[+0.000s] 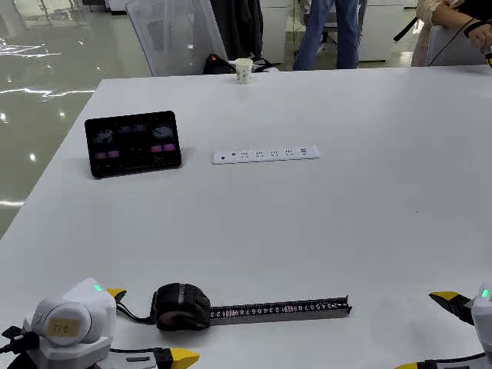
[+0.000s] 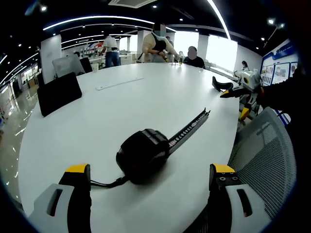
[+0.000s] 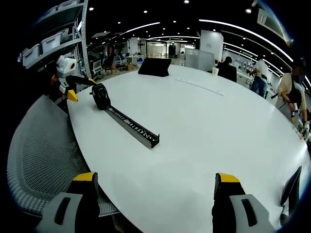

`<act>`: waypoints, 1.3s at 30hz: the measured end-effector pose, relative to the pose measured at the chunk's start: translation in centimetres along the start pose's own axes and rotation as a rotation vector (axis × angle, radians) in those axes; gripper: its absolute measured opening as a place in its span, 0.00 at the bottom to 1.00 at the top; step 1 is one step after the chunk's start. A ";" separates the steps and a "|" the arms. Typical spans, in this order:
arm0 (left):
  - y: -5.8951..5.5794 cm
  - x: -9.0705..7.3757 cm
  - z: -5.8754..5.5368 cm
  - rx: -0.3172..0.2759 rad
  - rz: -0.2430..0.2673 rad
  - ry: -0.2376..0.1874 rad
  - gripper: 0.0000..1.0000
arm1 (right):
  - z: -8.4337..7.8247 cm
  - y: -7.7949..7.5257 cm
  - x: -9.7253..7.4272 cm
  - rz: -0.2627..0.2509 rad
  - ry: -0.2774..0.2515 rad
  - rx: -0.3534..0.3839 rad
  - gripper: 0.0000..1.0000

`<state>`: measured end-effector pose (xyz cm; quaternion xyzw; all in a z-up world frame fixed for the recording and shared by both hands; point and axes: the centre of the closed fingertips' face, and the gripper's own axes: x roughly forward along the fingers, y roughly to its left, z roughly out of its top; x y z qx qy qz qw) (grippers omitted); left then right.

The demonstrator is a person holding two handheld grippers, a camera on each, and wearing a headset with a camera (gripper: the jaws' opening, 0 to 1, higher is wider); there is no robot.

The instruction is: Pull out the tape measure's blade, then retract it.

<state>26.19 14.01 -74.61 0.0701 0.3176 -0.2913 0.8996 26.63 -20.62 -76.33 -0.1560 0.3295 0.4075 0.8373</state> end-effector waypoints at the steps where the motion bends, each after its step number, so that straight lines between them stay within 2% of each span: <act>1: 0.0 0.0 0.1 -0.004 0.000 -0.001 0.99 | 0.0 0.0 0.0 0.001 0.000 0.000 0.99; 6: -0.3 0.2 0.4 -0.027 0.002 -0.007 0.99 | 0.3 0.2 0.0 0.008 0.001 -0.003 0.99; 11: 0.2 0.2 0.5 -0.053 0.014 -0.008 0.99 | 0.3 0.5 0.2 0.020 0.013 -0.014 0.99; 14: 0.7 0.1 0.8 -0.062 0.038 -0.016 0.99 | 0.4 0.6 0.3 0.023 0.014 -0.018 0.99; 17: 1.1 0.3 0.8 -0.051 0.063 0.010 0.99 | 0.7 0.7 0.4 0.027 0.014 -0.025 0.99; 21: 1.3 0.3 1.3 -0.043 0.070 0.015 0.99 | 0.9 0.7 0.5 0.033 0.016 -0.033 0.99; 24: 0.8 0.3 1.6 0.003 0.050 0.034 0.99 | 0.9 0.8 0.7 0.040 0.022 -0.038 0.99; 28: 0.5 0.3 2.0 -0.008 0.037 0.047 0.99 | 1.1 1.1 0.7 0.052 0.024 -0.051 0.99; 31: 1.5 0.2 2.2 0.016 0.085 0.066 0.99 | 1.0 1.0 0.9 0.054 0.034 -0.063 0.99; 35: 2.1 0.3 2.5 -0.043 0.109 0.077 0.99 | 1.3 0.8 1.2 0.062 0.043 -0.084 0.99; 39: 2.2 0.6 3.1 -0.083 0.109 0.059 0.99 | 1.7 0.7 1.5 0.076 0.060 -0.121 0.99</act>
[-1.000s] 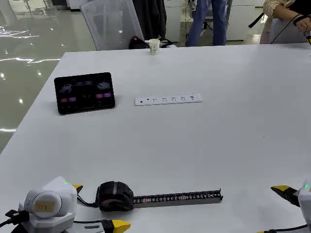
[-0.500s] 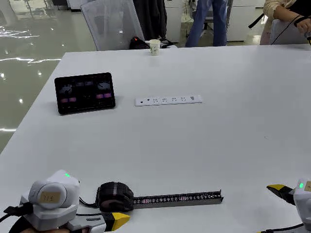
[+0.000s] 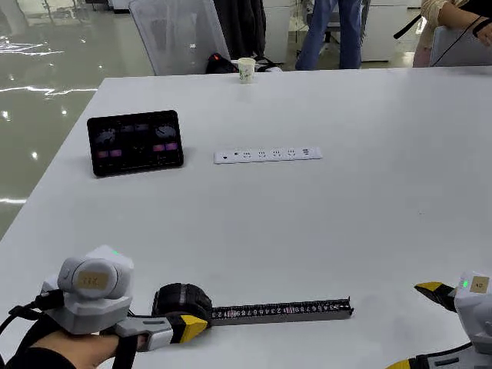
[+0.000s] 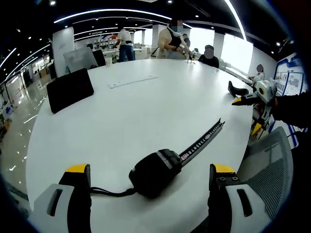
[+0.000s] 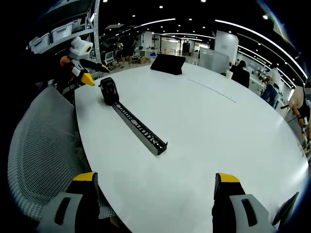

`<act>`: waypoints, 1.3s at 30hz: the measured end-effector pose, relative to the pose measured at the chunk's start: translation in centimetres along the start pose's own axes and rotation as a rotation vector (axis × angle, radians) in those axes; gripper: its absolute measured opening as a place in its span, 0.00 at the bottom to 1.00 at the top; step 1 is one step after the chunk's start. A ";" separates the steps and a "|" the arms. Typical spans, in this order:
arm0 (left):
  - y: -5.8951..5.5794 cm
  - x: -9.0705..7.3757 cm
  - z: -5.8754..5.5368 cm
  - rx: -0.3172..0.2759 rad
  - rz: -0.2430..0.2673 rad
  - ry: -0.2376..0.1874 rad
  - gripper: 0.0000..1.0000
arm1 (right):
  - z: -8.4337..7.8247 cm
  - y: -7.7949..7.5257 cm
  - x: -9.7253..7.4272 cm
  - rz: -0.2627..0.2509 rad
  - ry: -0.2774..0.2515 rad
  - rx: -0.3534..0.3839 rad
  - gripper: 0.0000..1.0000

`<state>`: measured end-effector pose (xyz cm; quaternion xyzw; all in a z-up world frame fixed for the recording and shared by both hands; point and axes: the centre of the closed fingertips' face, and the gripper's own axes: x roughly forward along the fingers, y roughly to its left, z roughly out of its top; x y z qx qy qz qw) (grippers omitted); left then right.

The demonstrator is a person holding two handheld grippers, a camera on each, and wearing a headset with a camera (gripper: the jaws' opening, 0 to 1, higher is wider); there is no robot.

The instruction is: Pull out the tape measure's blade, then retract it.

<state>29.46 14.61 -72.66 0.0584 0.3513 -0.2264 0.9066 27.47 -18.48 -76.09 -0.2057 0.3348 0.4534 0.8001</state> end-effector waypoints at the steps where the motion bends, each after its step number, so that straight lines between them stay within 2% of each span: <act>1: -0.1 0.1 0.2 -0.005 0.001 0.002 0.99 | 0.2 0.0 0.1 0.007 0.008 -0.023 0.99; 7: -0.6 0.6 1.3 -0.003 0.010 -0.004 0.99 | 1.0 -0.4 0.7 0.040 0.040 -0.097 0.99; 9: -1.2 0.8 1.4 -0.012 -0.001 -0.009 0.99 | 1.3 -0.6 1.0 0.050 0.047 -0.114 0.99; 18: -2.3 1.7 0.6 -0.058 0.025 0.001 0.99 | 1.9 -1.0 2.0 0.096 0.083 -0.171 0.99; 24: -2.7 1.9 0.4 -0.122 0.038 -0.012 0.99 | 2.2 -1.3 2.5 0.122 0.106 -0.195 0.99; 27: -2.5 2.1 0.5 -0.150 0.055 -0.039 0.99 | 2.5 -1.5 2.6 0.128 0.108 -0.226 0.99; 29: -2.2 2.2 0.3 -0.154 0.087 -0.043 0.99 | 2.6 -1.9 2.8 0.133 0.117 -0.239 0.99; 34: -1.9 2.5 0.2 -0.195 0.122 -0.067 0.99 | 3.6 -2.2 3.3 0.146 0.120 -0.257 0.99; 38: -1.7 2.4 0.8 -0.191 0.152 -0.106 0.99 | 4.4 -1.8 3.7 0.170 0.122 -0.285 0.99; 39: -1.7 2.4 1.0 -0.192 0.155 -0.123 0.99 | 4.5 -1.5 3.9 0.193 0.129 -0.299 0.99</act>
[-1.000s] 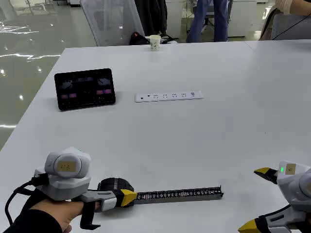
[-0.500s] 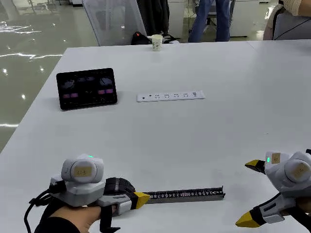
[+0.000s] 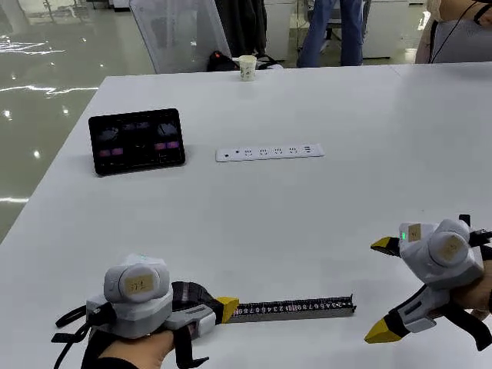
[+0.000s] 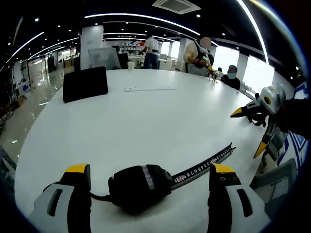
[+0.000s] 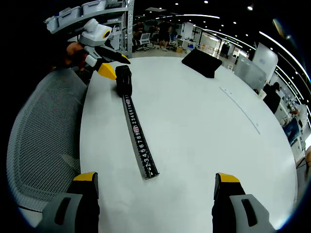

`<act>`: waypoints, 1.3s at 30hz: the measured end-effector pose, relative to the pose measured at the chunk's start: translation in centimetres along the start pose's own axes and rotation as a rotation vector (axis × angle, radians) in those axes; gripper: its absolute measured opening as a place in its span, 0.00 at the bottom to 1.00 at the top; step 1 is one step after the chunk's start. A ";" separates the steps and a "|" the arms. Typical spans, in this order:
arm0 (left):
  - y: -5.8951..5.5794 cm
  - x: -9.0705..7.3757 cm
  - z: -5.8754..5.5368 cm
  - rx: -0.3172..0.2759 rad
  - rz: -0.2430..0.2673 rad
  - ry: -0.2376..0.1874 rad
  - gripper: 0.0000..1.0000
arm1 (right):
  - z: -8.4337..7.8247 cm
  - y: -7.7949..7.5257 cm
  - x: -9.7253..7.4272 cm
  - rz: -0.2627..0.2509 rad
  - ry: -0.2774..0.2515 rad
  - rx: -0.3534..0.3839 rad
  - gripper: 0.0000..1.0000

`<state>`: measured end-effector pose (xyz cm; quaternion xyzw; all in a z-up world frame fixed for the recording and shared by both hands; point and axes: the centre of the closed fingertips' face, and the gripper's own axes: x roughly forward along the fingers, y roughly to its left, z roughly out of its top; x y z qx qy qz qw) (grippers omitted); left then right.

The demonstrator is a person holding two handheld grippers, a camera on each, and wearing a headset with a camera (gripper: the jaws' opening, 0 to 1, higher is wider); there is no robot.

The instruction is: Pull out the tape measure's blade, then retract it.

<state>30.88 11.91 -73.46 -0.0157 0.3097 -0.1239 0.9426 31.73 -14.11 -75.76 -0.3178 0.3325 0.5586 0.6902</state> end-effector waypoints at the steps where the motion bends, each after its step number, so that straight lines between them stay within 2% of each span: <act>1: -0.1 0.1 0.1 0.000 -0.002 -0.010 0.99 | 0.1 0.2 0.1 0.013 0.004 -0.003 0.99; 8: -0.4 0.2 0.5 -0.006 0.033 -0.077 0.99 | 0.1 0.6 1.5 0.059 0.062 -0.068 0.99; 11: -0.3 0.2 0.7 0.019 0.059 -0.127 0.99 | -0.3 0.5 2.1 0.069 0.072 -0.075 0.99; 14: 0.0 0.4 0.4 0.014 0.087 -0.142 0.99 | -1.0 0.2 2.9 0.087 0.091 -0.055 0.99; 17: 0.1 0.6 0.0 0.014 0.101 -0.150 0.99 | -1.0 0.3 3.2 0.094 0.099 -0.058 0.99; 20: -0.1 0.7 -0.4 0.088 0.103 -0.174 0.98 | -1.1 0.5 3.6 0.101 0.115 -0.080 0.99; 21: 0.1 0.8 -0.6 0.084 0.109 -0.170 0.98 | -0.9 0.6 3.7 0.108 0.114 -0.080 0.98; 24: 0.6 1.1 -0.7 0.036 0.103 -0.166 0.99 | -1.0 0.6 3.9 0.116 0.121 -0.105 0.91; 26: 0.9 1.3 -1.1 0.039 0.106 -0.159 0.99 | -1.1 0.5 4.0 0.118 0.125 -0.102 0.92; 29: 1.1 1.4 -1.3 0.016 0.106 -0.155 0.99 | -1.2 0.2 4.0 0.116 0.126 -0.147 0.82; 37: 0.7 1.3 -1.0 0.023 0.090 -0.182 0.99 | -1.7 0.4 4.2 0.148 0.150 -0.156 0.62; 39: 0.6 1.3 -0.8 0.028 0.085 -0.192 0.99 | -1.7 0.5 4.3 0.154 0.152 -0.171 0.55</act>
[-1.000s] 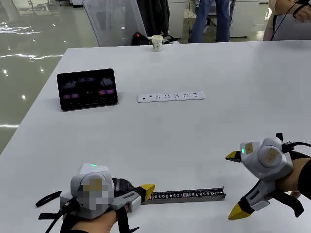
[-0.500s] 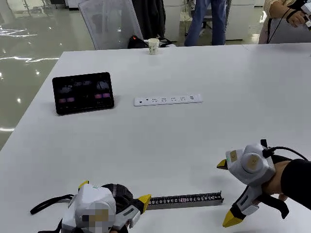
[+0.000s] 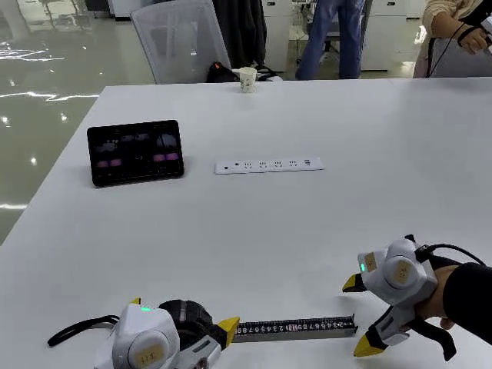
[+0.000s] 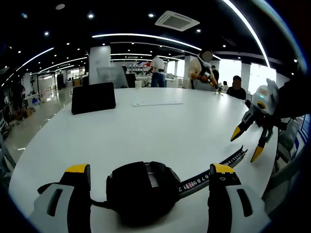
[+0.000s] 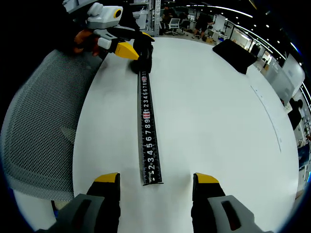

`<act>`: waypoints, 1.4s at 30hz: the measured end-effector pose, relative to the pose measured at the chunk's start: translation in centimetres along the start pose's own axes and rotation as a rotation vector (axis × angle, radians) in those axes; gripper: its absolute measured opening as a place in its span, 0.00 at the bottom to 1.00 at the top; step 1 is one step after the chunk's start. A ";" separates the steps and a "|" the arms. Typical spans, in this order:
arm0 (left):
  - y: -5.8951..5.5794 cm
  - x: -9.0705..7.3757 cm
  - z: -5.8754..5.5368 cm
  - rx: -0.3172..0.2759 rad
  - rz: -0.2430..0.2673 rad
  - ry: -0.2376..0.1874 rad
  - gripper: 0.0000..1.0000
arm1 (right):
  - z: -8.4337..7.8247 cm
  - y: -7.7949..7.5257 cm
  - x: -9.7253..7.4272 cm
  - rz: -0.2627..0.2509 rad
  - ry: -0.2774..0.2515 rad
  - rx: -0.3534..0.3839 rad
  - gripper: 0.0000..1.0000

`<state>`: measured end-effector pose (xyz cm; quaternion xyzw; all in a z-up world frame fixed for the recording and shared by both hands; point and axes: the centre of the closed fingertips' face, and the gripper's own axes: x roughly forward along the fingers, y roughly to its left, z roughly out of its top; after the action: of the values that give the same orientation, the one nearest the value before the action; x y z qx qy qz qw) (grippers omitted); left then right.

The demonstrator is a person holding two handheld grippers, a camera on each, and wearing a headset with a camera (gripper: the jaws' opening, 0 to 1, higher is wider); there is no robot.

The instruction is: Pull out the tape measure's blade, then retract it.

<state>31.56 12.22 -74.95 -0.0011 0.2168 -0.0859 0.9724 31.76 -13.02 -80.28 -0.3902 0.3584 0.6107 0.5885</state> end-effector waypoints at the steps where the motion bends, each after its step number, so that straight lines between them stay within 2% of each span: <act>1: 0.0 0.0 0.0 0.000 -0.002 -0.002 0.99 | -0.1 0.0 0.1 0.004 0.002 -0.002 0.51; 7: 0.1 -0.1 0.0 -0.007 0.004 0.000 0.99 | -0.3 0.3 0.3 0.023 0.013 -0.005 0.34; 16: 0.2 -0.1 0.2 -0.010 0.008 -0.008 0.99 | -0.5 0.5 0.3 0.030 0.023 -0.013 0.23; 21: 0.5 -0.1 0.1 -0.024 0.019 -0.002 0.99 | -0.6 0.6 0.3 0.041 0.031 -0.022 0.13; 26: 0.5 0.0 0.2 -0.041 0.025 -0.003 0.99 | -0.4 0.7 0.4 0.041 0.049 -0.049 0.12; 30: 0.7 0.1 -0.1 -0.059 0.034 0.005 0.99 | -0.4 0.5 0.4 0.039 0.064 -0.035 0.12; 34: 1.2 0.4 -0.6 -0.092 0.057 0.020 0.94 | -0.5 0.5 0.5 0.029 0.085 -0.018 0.12; 37: 1.6 0.4 -0.8 -0.089 0.080 0.024 0.92 | -0.6 0.4 0.6 0.016 0.106 0.027 0.12; 40: 1.8 0.5 -1.2 -0.097 0.089 0.033 0.88 | -0.5 0.4 0.7 0.008 0.139 0.045 0.12; 42: 1.7 0.5 -1.3 -0.096 0.087 0.040 0.86 | -0.5 0.5 0.7 0.009 0.163 0.029 0.13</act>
<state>31.76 13.88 -76.43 -0.0367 0.2399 -0.0330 0.9696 31.31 -13.15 -81.10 -0.4283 0.4157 0.5743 0.5603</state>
